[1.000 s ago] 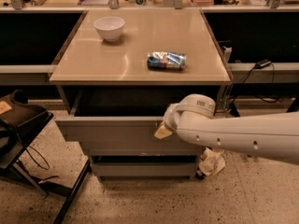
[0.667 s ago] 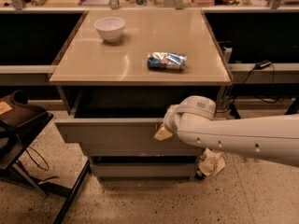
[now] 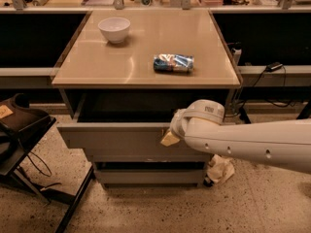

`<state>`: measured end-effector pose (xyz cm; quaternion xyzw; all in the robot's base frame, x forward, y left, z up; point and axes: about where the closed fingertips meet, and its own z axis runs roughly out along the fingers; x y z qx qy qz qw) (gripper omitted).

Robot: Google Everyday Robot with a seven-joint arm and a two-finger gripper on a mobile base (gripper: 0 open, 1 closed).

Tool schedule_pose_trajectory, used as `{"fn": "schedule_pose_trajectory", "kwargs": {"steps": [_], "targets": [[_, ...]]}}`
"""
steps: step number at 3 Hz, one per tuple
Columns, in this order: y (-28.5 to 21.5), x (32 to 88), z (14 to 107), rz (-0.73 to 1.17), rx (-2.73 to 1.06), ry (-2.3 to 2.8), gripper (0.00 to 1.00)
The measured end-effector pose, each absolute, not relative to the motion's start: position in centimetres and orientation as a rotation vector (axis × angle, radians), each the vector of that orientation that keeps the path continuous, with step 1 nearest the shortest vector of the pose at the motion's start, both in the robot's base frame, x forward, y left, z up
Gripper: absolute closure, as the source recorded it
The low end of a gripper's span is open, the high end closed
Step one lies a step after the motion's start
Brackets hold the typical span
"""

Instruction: Open top drawer

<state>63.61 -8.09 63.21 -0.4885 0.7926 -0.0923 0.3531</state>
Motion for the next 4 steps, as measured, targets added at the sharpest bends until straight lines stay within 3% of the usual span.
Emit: {"fn": "schedule_pose_trajectory", "kwargs": {"steps": [4], "targets": [[-7.4,59.6,63.3,-0.22,-1.149,2.083,1.0]]}}
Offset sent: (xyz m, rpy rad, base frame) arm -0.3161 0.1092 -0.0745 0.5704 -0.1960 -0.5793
